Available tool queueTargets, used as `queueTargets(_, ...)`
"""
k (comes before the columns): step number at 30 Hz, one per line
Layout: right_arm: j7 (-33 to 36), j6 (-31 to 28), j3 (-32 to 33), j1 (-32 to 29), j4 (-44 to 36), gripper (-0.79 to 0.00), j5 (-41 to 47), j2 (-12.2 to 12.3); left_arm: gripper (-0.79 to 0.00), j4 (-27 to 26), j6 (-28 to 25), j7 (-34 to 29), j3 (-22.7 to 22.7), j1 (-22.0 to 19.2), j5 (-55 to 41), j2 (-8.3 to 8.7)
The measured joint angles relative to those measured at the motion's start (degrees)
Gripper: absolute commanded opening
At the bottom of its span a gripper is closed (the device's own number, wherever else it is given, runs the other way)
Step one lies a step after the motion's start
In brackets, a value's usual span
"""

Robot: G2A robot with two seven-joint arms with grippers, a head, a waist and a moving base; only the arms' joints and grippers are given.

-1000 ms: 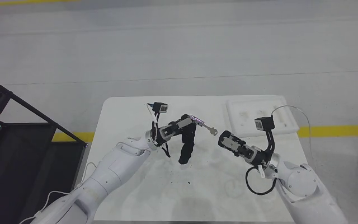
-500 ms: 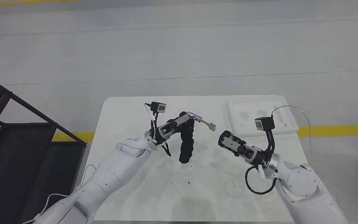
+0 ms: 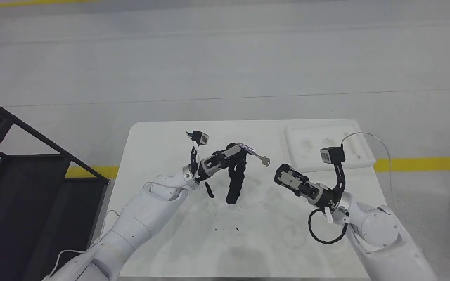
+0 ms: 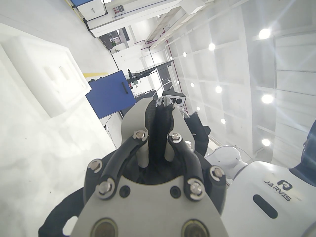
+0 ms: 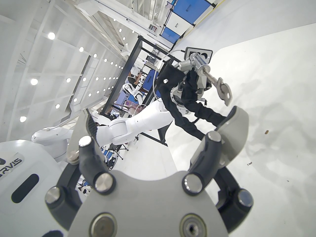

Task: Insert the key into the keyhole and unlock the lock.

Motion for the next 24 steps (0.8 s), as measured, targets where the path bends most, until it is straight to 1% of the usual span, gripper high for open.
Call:
queueTargets(4, -0.7, 0.8, 0.1, 0.1, -0.2, 0.000, -0.8, 0.0, -0.785, -0.2, 0.0, 0.5, -0.9, 0.4, 1.2, -0.05)
queueTargets(10, -1.1, 7.9, -0.5, 1.0, -1.8, 0.000, -4.9, 0.0, -0.785, -0.2, 0.0, 0.5, -0.9, 0.4, 1.2, -0.05)
queueTargets(17, -2.1, 16.1, -2.7, 4.7, -1.5, 0.000, -7.8, -0.3, -0.785, -0.2, 0.0, 0.5, -0.9, 0.4, 1.2, -0.05)
queueTargets(20, -2.3, 17.5, -3.9, 5.7, -0.6, 0.000, -8.1, -0.5, -0.785, -0.2, 0.0, 0.5, -0.9, 0.4, 1.2, -0.05)
queueTargets(24, -2.9, 17.5, -5.4, 7.1, 1.0, 0.000, -7.8, -0.9, -0.785, -0.2, 0.0, 0.5, -0.9, 0.4, 1.2, -0.05)
